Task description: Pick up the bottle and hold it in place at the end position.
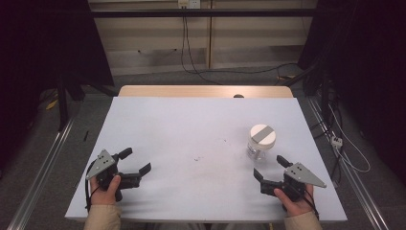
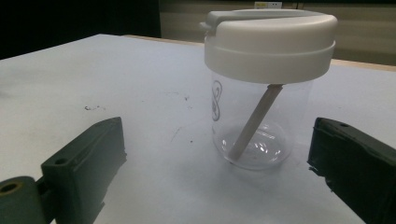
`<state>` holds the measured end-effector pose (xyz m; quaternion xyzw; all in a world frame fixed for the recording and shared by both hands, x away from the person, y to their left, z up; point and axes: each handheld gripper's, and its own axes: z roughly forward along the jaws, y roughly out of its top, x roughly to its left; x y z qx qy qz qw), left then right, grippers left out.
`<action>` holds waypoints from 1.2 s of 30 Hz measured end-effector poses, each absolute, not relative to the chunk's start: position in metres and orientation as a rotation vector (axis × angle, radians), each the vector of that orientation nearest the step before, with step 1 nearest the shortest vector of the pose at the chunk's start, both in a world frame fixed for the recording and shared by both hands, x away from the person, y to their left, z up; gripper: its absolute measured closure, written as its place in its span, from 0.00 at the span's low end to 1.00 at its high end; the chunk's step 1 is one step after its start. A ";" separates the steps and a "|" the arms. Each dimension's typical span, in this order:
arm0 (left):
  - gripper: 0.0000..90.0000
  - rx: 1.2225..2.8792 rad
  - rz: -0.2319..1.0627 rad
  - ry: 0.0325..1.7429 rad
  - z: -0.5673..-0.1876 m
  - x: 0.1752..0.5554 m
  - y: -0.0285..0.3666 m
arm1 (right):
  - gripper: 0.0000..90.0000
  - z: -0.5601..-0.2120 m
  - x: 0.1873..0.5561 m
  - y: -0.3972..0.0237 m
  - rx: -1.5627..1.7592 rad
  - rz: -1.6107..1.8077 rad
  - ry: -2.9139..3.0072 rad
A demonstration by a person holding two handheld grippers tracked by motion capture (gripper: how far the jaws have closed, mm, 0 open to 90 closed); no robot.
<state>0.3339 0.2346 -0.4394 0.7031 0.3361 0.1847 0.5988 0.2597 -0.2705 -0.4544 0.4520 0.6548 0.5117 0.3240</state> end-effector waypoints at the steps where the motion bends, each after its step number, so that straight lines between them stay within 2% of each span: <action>1: 0.03 1.630 0.427 0.781 -0.440 0.334 0.235 | 0.04 -0.455 0.260 -0.271 1.186 1.340 1.716; 17: 0.03 1.637 0.435 0.767 -0.440 0.334 0.231 | 0.05 -0.454 0.274 -0.279 1.201 1.321 1.694; 36: 0.03 1.647 0.428 0.756 -0.442 0.334 0.232 | 0.06 -0.451 0.316 -0.285 1.257 1.296 1.713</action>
